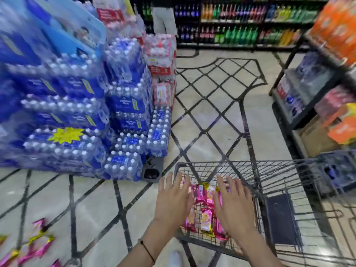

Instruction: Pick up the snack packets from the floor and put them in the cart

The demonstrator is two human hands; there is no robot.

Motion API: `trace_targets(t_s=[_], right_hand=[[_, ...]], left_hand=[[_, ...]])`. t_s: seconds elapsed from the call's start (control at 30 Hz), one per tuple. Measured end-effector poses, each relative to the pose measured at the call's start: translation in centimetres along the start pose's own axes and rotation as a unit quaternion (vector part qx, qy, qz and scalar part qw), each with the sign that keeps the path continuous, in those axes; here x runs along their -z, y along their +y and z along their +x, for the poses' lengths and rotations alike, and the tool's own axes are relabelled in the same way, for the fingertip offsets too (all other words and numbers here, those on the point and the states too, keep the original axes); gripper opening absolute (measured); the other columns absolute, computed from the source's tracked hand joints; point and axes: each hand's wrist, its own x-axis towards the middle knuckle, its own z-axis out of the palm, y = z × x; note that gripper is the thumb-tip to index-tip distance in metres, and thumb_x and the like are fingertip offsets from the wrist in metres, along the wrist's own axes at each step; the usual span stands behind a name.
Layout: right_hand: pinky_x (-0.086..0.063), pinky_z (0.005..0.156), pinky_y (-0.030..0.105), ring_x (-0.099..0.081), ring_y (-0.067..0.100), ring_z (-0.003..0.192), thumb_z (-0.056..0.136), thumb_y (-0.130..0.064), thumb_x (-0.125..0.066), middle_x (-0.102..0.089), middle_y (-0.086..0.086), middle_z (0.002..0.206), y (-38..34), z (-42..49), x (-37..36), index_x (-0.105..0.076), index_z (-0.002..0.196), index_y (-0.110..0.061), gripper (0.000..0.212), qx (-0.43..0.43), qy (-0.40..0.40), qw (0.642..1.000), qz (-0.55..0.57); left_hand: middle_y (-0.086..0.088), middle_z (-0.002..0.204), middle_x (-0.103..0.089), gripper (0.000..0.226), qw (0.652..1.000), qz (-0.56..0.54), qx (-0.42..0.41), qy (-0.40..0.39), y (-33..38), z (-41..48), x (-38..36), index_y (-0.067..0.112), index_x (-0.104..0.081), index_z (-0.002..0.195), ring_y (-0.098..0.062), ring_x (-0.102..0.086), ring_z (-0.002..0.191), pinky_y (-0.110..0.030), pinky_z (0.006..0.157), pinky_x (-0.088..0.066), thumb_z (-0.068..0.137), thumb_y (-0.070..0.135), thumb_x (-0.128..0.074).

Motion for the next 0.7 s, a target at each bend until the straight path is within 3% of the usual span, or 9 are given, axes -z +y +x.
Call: trace_targets(t_s=[0.13,0.27,0.37,0.47,0.7], right_hand=[[-0.033,0.114,0.058,-0.042,0.033,0.141,0.102,-0.054,-0.021,-0.05,0.008,0.15,-2.6,0.6,1.1,-0.038,0.153,-0.027,0.06,0.089,0.003,0.996,-0.006],[-0.026,0.118,0.056,-0.032,0.034,0.148,0.1,-0.057,-0.011,-0.04,0.007,0.158,-5.6,1.1,1.4,-0.027,0.158,-0.03,0.066,0.193,-0.021,0.981,-0.012],[-0.033,0.116,0.056,-0.035,0.034,0.145,0.101,-0.054,-0.018,-0.045,0.008,0.155,-8.2,0.4,1.5,-0.031,0.157,-0.029,0.063,0.269,-0.027,0.963,0.004],[-0.033,0.116,0.054,-0.034,0.032,0.146,0.103,-0.05,-0.026,-0.043,0.007,0.157,-11.0,-1.5,1.0,-0.03,0.158,-0.028,0.059,0.351,-0.044,0.935,0.003],[-0.037,0.109,0.059,-0.048,0.034,0.136,0.097,-0.052,-0.025,-0.058,0.01,0.143,-17.5,-8.8,0.7,-0.05,0.147,-0.024,0.063,0.478,-0.066,0.876,0.014]], left_hand=[[-0.008,0.138,-0.056,0.052,0.996,0.016,0.087,0.021,-1.8,-2.5,1.6,0.02,-0.052,0.137,-0.036,-0.048,0.13,-0.059,0.106,-0.04,0.094,0.045,-0.041],[-0.01,0.133,-0.058,0.05,0.98,0.016,0.191,0.048,-3.0,-6.7,2.7,0.018,-0.058,0.132,-0.038,-0.053,0.123,-0.056,0.099,-0.045,0.092,0.044,-0.043],[-0.01,0.132,-0.058,0.049,0.959,0.028,0.274,0.065,-3.1,-11.1,3.1,0.018,-0.056,0.132,-0.036,-0.055,0.121,-0.054,0.1,-0.045,0.091,0.043,-0.048],[-0.009,0.133,-0.06,0.05,0.928,0.036,0.363,0.071,-2.9,-15.8,3.4,0.018,-0.059,0.132,-0.035,-0.056,0.122,-0.053,0.101,-0.047,0.09,0.044,-0.053],[-0.008,0.129,-0.064,0.05,0.842,0.029,0.534,0.074,-2.0,-27.6,5.4,0.018,-0.062,0.129,-0.034,-0.059,0.12,-0.05,0.096,-0.051,0.089,0.045,-0.047]])
